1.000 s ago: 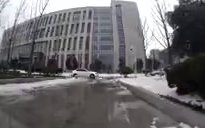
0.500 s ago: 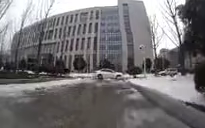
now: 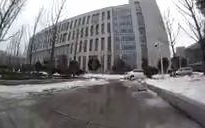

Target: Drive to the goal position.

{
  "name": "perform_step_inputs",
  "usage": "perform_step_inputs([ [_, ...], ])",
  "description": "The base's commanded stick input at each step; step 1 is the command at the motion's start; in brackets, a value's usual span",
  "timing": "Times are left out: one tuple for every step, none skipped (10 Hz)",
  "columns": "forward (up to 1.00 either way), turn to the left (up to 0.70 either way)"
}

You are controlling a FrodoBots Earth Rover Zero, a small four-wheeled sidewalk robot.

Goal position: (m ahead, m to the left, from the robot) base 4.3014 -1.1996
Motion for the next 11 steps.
perform_step_inputs([
  [1.0,0.0],
  [1.0,0.0],
  [1.0,0.0],
  [1.0,0.0],
  [1.0,0.0],
  [1.0,-0.07],
  [1.0,-0.27],
  [1.0,-0.27],
  [1.0,-0.27],
  [1.0,-0.27],
  [1.0,-0.27],
])
